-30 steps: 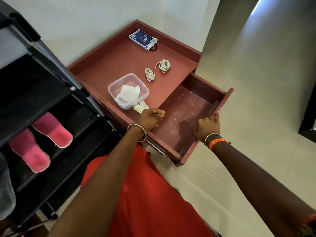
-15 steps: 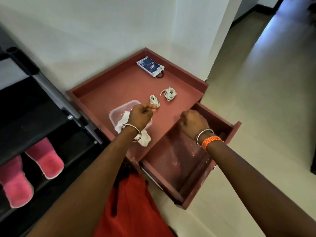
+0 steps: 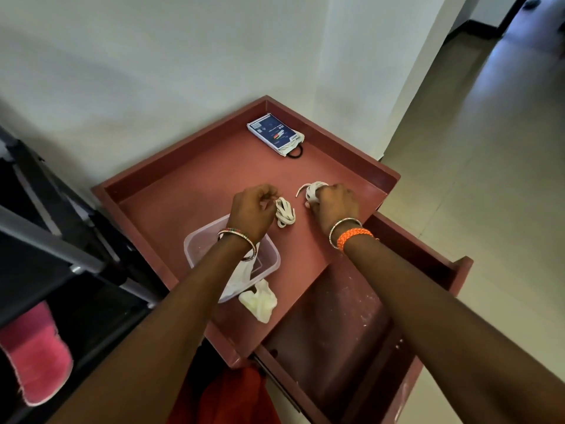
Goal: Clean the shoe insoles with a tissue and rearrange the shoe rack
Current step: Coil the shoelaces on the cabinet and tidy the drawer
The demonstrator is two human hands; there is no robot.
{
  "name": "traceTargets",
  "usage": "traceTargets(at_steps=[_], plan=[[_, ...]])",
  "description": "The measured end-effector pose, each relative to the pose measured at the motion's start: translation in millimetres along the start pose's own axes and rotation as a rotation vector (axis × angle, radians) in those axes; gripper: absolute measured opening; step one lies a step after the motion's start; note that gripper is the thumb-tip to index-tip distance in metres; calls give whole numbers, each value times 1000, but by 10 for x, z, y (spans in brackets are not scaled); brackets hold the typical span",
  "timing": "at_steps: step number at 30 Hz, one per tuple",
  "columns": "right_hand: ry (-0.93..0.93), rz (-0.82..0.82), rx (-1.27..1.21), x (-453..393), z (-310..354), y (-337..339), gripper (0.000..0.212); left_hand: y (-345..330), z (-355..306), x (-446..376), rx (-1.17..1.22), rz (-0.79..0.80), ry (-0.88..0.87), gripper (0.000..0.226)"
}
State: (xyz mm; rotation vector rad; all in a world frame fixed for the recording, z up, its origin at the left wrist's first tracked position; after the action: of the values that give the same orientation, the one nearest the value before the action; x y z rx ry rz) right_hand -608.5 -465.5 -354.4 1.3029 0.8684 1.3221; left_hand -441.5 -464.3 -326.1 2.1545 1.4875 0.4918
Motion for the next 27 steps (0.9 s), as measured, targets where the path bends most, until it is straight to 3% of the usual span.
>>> traceTargets(at_steps=[3, 8, 19, 21, 24, 27], plan=[[-96, -59, 96, -75, -31, -83, 30, 9, 17, 6, -49, -12, 6, 26], [-96, -153, 188, -15, -20, -86, 21, 25, 20, -26, -135, 2, 45, 30], [0, -91, 284, 444, -383, -154, 24, -345, -388, 312, -119, 62, -54, 28], [43, -93, 254, 487, -376, -137, 26, -595, -398, 377, -61, 137, 13, 23], [71, -106, 177, 528, -355, -79, 25, -1026, -214, 418, 281, 289, 322, 22], [89, -144, 30, 603, -387, -33, 22, -1165, -6, 378, 284, 271, 429, 29]])
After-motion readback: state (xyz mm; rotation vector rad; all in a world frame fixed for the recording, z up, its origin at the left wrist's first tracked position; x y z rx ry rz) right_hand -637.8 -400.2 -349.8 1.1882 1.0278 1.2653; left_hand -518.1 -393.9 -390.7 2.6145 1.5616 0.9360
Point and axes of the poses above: each hand's wrist, its own x-axis away from the middle knuckle, its own y-axis out of the back of the hand, z = x × y, the point moved 8 cm from there along -x, towards the middle knuckle, and after that the axes turned 14 degrees about z, right-handed, at the moved point
